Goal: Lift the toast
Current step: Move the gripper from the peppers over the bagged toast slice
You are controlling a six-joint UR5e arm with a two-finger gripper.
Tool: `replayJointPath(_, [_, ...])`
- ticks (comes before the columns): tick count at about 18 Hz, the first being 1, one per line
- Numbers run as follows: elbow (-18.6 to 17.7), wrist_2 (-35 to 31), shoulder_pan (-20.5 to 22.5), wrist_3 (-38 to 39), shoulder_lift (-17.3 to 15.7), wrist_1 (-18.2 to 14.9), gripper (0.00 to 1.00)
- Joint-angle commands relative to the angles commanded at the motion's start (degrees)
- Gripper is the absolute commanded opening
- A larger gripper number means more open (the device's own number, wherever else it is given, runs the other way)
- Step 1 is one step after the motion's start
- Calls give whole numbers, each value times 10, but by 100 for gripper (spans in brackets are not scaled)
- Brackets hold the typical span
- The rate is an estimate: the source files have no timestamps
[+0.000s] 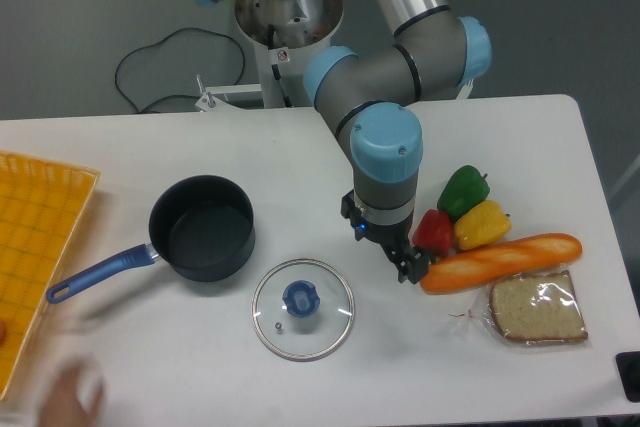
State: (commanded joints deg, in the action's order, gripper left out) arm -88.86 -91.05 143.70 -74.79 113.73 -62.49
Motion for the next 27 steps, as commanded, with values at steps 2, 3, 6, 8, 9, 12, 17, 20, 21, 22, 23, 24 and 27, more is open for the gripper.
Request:
replayJointPath(2, [1,1,3,0,0,0,100])
replayJointPath(3, [1,1,4,0,0,1,100])
replayJointPath(6, [1,1,6,0,2,3,100])
replayJointPath(8, [1,2,20,0,2,5,100])
replayJointPath(9, [3,3,25,0,2,5,100])
replayJointPath(12, [7,5,45,-10,2,6,100])
replayJointPath(17, [5,4,58,-41,12,7,100])
replayJointPath(20, [7,5,64,-41,25,9,100])
replayJointPath(21, [10,6,69,-41,30,10,100])
replayJointPath(22, [15,5,69,-42,38,15,100])
replayJointPath(23, [18,5,69,-41,43,17,100])
replayJointPath(24, [19,5,69,-40,48,17,100])
replayJointPath(27, [32,6,69,-25,65,30,100])
